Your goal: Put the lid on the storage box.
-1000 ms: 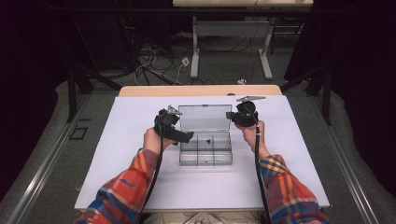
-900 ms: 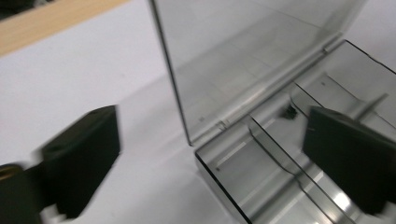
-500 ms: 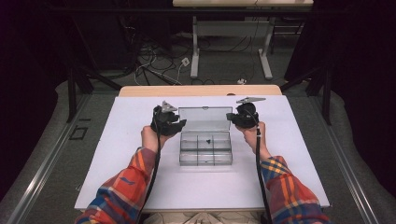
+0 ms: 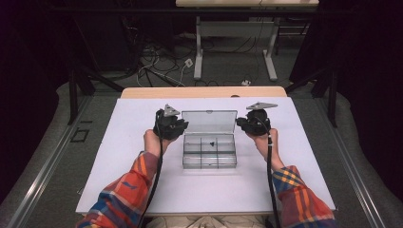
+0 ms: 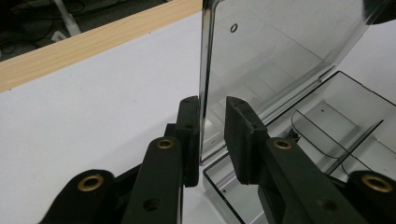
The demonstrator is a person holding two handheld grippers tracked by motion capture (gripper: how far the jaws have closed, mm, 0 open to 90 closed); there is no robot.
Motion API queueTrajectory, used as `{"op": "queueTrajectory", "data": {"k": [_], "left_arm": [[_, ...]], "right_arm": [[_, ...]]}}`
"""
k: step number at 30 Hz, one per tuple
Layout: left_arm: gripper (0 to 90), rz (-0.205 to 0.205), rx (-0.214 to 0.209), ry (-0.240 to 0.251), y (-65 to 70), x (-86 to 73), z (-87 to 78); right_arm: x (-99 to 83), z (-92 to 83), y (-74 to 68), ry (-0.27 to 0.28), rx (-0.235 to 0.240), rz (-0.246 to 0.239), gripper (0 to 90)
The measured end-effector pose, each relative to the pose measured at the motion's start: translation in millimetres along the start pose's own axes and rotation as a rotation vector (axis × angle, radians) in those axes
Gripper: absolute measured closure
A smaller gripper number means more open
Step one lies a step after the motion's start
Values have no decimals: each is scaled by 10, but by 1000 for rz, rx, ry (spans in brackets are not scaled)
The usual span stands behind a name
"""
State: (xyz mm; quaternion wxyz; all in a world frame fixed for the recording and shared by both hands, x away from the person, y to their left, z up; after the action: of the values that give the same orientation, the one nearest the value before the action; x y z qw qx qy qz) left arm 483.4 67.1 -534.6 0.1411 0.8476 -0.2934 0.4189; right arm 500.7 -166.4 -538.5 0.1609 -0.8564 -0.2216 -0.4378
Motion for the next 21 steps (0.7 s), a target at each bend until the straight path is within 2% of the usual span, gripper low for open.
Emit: {"op": "queueTrajectory", "data": {"k": [6,15,21], "left_arm": [[757,10,-1,-1,18,-11,-15],[755,37,-1,-4,45,-34,-42],[726,43,-17,-11,87,-49,-66]], "right_arm": [[-47,-132,-46,-26,-20,-29,765],[-12,-244,-205,-30,15,-54,689],[14,-240,-270,-19,30,-52,711]]}}
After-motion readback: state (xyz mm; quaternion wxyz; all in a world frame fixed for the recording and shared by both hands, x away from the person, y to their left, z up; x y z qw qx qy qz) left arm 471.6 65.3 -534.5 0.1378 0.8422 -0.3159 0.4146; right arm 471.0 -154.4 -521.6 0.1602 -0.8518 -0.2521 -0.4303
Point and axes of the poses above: each handheld gripper's, and its own axes: z roughly forward along the jaws, x roughly out of its top, y roughly to its right, the point moved 9 cm from there along z, roughly forward along the jaws, and after that the axes turned 1 degree about x, right-handed, at the moved point
